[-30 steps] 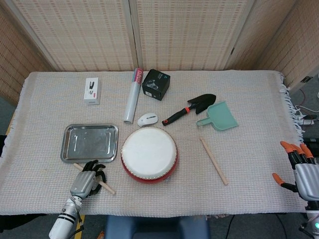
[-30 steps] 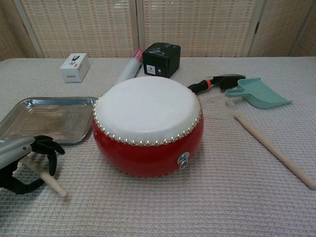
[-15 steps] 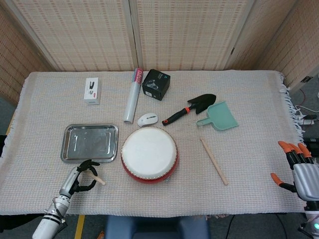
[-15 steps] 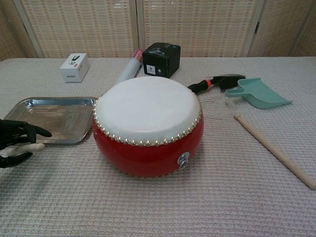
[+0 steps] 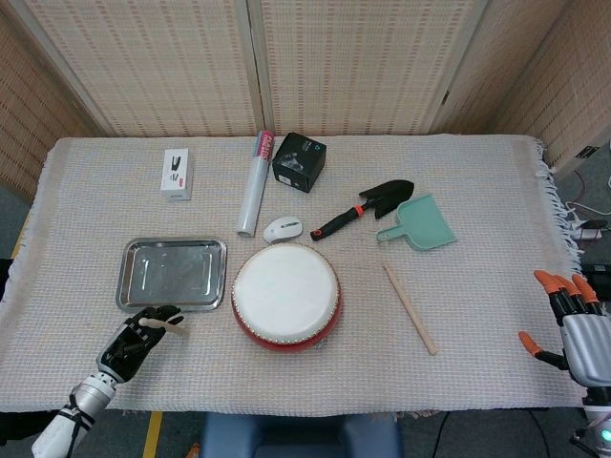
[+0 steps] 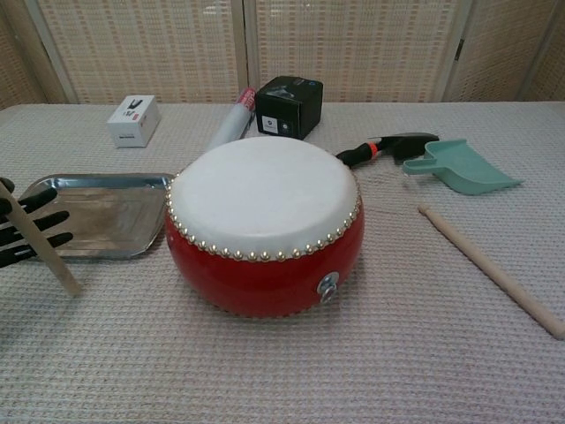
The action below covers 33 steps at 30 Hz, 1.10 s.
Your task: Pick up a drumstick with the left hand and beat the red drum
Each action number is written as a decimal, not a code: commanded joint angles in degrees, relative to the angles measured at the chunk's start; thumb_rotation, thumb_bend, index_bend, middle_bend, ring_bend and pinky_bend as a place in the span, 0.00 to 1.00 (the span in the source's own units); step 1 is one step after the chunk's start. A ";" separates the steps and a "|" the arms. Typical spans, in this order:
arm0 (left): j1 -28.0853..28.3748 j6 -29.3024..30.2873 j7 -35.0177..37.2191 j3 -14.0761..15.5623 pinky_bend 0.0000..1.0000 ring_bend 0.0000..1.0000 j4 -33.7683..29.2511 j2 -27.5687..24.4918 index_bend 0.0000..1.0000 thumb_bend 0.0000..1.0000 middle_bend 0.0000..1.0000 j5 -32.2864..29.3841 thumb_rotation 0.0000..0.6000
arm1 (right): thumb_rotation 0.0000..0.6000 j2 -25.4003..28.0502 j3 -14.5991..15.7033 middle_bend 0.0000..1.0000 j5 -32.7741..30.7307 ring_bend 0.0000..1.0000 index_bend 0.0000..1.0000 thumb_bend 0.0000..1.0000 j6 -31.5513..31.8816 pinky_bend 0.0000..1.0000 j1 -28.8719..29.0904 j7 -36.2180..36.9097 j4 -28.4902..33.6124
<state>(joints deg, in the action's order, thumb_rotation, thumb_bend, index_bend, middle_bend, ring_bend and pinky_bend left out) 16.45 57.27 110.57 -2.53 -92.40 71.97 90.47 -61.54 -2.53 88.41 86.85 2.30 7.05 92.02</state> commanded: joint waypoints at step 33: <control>6.15 4.71 17.06 8.33 0.49 0.41 11.74 5.51 0.39 0.40 0.46 -1.46 1.00 | 1.00 -0.23 -0.15 0.10 -1.14 0.00 0.07 0.24 -0.23 0.05 -0.46 0.88 -0.80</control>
<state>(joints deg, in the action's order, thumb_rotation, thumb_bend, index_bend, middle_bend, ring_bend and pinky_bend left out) 22.91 61.84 130.43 6.23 -79.71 77.29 89.81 -61.77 -2.68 87.27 86.62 1.85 7.92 91.22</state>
